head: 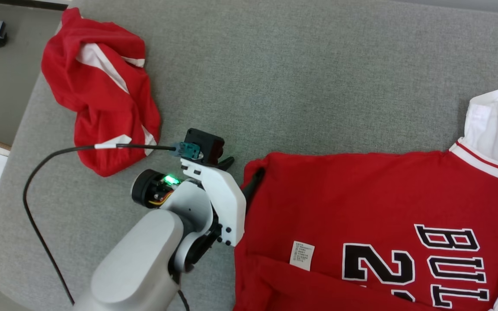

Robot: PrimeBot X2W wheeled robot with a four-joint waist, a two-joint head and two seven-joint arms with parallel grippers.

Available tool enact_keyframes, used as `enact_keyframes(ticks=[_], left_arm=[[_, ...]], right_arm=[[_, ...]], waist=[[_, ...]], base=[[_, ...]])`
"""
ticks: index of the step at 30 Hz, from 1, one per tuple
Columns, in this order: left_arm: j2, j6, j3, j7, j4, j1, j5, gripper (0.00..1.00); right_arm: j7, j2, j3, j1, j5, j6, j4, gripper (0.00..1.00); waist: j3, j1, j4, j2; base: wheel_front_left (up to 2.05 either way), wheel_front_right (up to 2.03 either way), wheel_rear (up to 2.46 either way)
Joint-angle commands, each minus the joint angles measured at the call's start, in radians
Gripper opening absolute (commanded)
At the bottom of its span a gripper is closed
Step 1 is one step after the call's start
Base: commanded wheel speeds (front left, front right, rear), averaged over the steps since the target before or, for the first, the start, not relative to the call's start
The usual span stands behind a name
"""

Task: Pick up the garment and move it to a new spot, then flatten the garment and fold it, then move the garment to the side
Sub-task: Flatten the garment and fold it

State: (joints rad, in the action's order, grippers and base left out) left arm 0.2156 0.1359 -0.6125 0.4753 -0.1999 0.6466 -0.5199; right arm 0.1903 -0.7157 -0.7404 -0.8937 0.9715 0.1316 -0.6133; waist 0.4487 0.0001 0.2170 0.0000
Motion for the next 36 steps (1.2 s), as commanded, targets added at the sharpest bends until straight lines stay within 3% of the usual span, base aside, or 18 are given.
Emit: enact_keyframes(ticks=[1, 29, 30, 31, 32, 33, 34, 35, 36], left_arm=[[0.000, 0.002, -0.004, 0.006, -0.007, 0.004, -0.004, 1.00], [-0.044, -0.042, -0.038, -0.002, -0.002, 0.023, -0.054, 1.00], [-0.045, -0.044, -0.040, -0.002, -0.002, 0.025, -0.056, 1.00], [-0.046, -0.044, -0.041, 0.000, -0.002, 0.025, -0.056, 1.00], [-0.045, -0.043, -0.043, -0.002, -0.003, 0.027, -0.055, 1.00], [-0.045, -0.043, -0.045, -0.004, -0.006, 0.029, -0.052, 0.49], [-0.046, -0.042, -0.046, -0.009, -0.008, 0.032, -0.049, 0.30], [-0.048, -0.042, -0.045, -0.015, -0.010, 0.034, -0.046, 0.00], [-0.049, -0.043, -0.045, -0.023, -0.011, 0.035, -0.044, 0.00]], right_arm=[[-0.003, 0.014, -0.018, -0.005, 0.006, -0.002, -0.005, 1.00], [-0.090, -0.011, -0.233, -0.085, 0.117, -0.001, -0.056, 1.00], [-0.092, -0.011, -0.240, -0.088, 0.120, -0.001, -0.058, 0.96], [-0.094, -0.012, -0.245, -0.090, 0.122, -0.001, -0.060, 0.77], [-0.095, -0.012, -0.251, -0.092, 0.126, -0.001, -0.061, 0.47], [-0.098, -0.012, -0.255, -0.094, 0.130, -0.001, -0.062, 0.28], [-0.102, -0.012, -0.260, -0.096, 0.131, -0.001, -0.064, 0.01], [-0.110, -0.011, -0.262, -0.100, 0.135, -0.001, -0.067, 0.00], [-0.122, -0.010, -0.263, -0.105, 0.138, -0.001, -0.070, 0.00]], waist=[[0.002, -0.0001, 0.000, 0.0000], [0.002, -0.0001, -0.010, 0.0000], [0.003, -0.0001, -0.011, 0.0000], [0.003, -0.0001, -0.011, 0.0000], [0.004, -0.0001, -0.012, 0.0000], [0.005, -0.0001, -0.012, 0.0000], [0.006, -0.0001, -0.013, 0.0000], [0.007, -0.0001, -0.013, 0.0000], [0.007, -0.0001, -0.014, 0.0000]], base=[[0.00, 0.00, 0.00], [0.00, 0.00, 0.00], [0.00, 0.00, 0.00], [0.00, 0.00, 0.00], [0.00, 0.00, 0.00], [0.00, 0.00, 0.00], [0.00, 0.00, 0.00], [0.00, 0.00, 0.00], [0.00, 0.00, 0.00]])
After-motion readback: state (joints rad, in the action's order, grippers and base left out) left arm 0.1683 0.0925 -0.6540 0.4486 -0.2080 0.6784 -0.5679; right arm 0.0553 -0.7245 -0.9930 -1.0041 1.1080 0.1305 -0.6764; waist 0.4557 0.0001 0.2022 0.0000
